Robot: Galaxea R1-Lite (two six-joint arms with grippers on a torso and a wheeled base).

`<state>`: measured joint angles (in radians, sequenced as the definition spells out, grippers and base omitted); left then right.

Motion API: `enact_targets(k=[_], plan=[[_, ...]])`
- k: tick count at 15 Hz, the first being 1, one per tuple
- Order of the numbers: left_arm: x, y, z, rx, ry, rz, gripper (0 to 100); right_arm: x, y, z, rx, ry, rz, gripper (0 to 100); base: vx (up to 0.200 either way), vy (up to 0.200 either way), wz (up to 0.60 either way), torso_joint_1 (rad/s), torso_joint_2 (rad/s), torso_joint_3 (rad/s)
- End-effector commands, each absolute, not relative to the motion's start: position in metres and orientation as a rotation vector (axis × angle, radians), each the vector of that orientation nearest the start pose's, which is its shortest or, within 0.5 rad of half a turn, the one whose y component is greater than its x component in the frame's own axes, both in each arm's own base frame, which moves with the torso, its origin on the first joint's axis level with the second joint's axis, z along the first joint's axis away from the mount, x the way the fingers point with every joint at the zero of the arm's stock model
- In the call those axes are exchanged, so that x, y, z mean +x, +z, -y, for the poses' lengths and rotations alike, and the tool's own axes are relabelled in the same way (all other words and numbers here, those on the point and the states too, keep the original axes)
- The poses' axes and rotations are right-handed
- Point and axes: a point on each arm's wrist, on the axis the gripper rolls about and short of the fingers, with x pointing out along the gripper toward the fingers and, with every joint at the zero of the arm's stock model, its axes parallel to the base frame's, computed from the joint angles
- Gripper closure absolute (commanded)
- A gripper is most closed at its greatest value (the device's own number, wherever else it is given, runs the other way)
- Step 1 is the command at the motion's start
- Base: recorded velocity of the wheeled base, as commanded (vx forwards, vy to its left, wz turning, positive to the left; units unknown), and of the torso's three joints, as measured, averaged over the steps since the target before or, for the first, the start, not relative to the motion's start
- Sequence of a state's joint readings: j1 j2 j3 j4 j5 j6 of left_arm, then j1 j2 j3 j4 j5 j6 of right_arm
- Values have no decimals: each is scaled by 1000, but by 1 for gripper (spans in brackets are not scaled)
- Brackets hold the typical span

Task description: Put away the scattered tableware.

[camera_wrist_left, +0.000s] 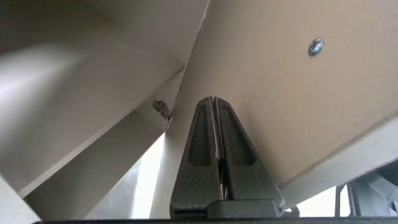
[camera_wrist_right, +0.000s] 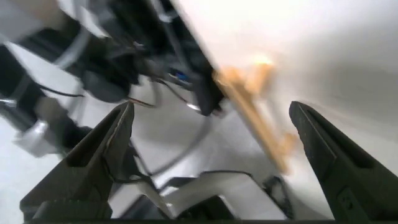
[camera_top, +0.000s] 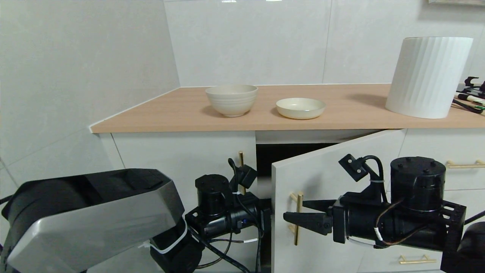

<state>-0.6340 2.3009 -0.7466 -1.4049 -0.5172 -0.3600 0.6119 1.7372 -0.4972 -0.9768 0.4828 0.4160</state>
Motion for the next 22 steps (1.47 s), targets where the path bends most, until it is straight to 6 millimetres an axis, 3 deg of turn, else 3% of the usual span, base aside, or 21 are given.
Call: enact_targets(k=[1, 3, 4, 6, 9, 13, 15, 19, 22], plan=[[295, 41, 233, -310, -1116, -349, 100, 206, 123, -152, 319, 992, -512, 0, 0, 0, 0, 0, 0, 0], [293, 47, 232, -311, -1118, -338, 100, 181, 120, -135, 295, 990, -531, 0, 0, 0, 0, 0, 0, 0], [292, 48, 231, -311, -1118, -336, 100, 179, 120, -134, 295, 990, -532, 0, 0, 0, 0, 0, 0, 0], [283, 56, 229, -310, -1131, -335, 100, 151, 109, -111, 289, 959, -587, 0, 0, 0, 0, 0, 0, 0], [276, 59, 237, -307, -1153, -328, 100, 134, 108, -97, 291, 936, -631, 0, 0, 0, 0, 0, 0, 0], [272, 60, 242, -308, -1167, -336, 100, 126, 107, -92, 288, 924, -648, 0, 0, 0, 0, 0, 0, 0], [271, 60, 244, -315, -1170, -343, 100, 126, 106, -92, 286, 921, -654, 0, -200, 0, 0, 2, 0, 2], [279, 63, 253, -313, -1169, -368, 100, 125, 104, -91, 285, 919, -662, 0, -200, 0, 0, 2, 4, 1], [284, 60, 260, -309, -1169, -388, 100, 123, 103, -90, 285, 918, -667, 0, 0, 0, 0, 0, 0, 0]])
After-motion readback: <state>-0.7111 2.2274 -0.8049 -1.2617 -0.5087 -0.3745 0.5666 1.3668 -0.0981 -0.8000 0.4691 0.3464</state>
